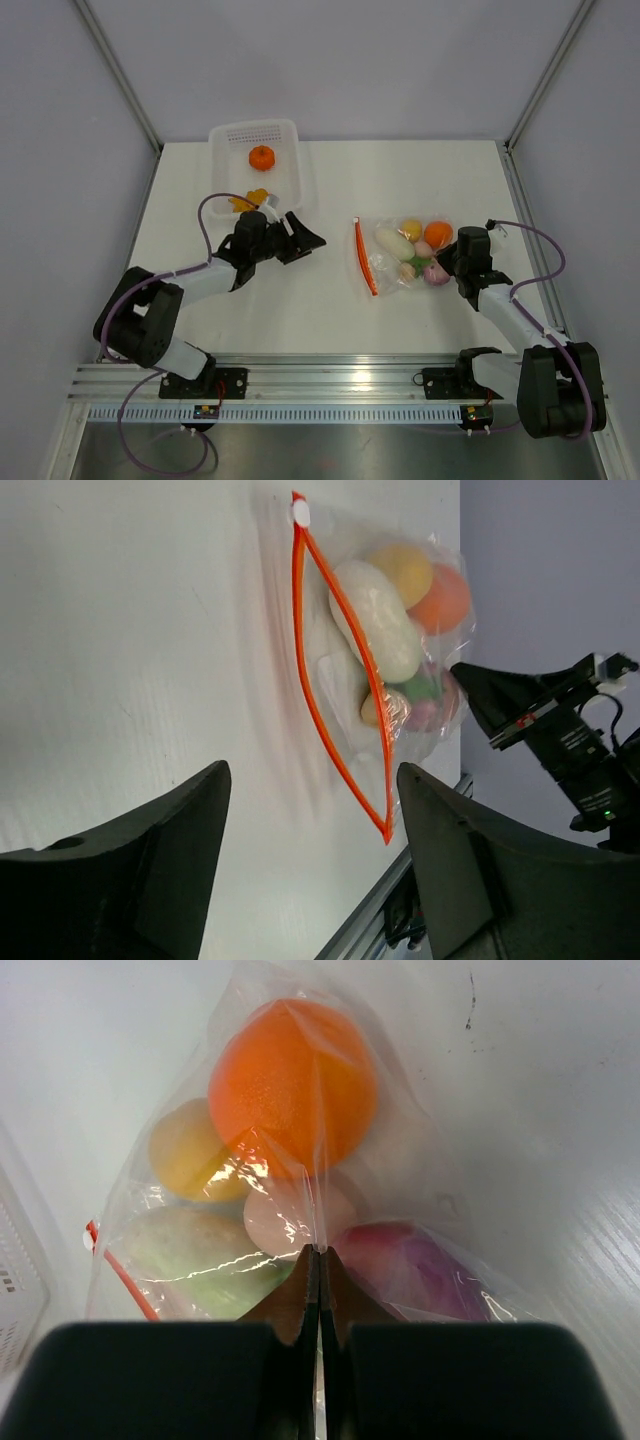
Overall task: Open the zip-top bag and remove the fake food
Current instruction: Place the fake vegetable in the bin.
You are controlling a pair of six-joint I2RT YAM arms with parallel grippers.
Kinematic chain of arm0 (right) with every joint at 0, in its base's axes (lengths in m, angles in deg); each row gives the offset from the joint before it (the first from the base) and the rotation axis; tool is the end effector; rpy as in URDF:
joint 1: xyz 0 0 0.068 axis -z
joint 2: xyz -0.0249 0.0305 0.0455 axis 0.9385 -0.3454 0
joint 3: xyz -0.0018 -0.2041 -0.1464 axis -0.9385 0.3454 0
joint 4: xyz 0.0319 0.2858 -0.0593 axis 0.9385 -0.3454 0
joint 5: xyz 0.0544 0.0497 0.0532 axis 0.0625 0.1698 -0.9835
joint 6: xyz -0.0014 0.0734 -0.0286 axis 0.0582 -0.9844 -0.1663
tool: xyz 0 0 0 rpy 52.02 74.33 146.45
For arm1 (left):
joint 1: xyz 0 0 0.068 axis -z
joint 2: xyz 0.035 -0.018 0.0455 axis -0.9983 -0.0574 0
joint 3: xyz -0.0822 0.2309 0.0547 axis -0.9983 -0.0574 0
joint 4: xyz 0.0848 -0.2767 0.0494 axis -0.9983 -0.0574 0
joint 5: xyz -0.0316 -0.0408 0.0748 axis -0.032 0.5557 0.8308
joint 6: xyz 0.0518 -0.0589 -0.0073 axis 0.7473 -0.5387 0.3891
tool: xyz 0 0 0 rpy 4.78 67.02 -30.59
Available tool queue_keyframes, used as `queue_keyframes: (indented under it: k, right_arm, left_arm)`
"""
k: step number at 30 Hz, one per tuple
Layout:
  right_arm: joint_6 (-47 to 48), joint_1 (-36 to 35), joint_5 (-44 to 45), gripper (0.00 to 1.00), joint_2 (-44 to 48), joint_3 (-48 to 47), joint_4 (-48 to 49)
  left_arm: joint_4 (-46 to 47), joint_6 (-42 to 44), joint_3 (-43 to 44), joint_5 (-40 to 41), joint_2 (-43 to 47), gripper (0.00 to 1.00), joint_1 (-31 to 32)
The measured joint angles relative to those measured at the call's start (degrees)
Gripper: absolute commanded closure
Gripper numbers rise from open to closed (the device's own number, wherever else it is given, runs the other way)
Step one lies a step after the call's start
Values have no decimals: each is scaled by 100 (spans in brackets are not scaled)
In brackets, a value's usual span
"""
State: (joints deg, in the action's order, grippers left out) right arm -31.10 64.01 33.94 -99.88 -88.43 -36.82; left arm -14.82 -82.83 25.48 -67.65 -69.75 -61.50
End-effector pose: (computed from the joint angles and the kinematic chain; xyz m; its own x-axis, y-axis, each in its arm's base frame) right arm 0.2813 0.0159 0.1282 -0.3761 0.6926 -0.6155 0.4831 0.7134 0.5076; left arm 0.3052 -0.1717 0.1340 -0.7964 -0.4666 -0.3848 0.0830 0.5458 -0.8338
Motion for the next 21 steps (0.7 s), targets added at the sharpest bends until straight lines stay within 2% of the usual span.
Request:
queue_keyframes:
  k: [6,11,21]
  right_arm:
    - [20,4,-92,100,2,0,11]
    - [28,7,-120,100,4,0,13]
    - [87,13,-435,100,-11,0,291]
  left_arm:
    - [557,42,20,-136,-944,49,463]
    - [732,-7,114,-225,-1488,50,568]
    - [944,-11,608,-291,-1746,51,931]
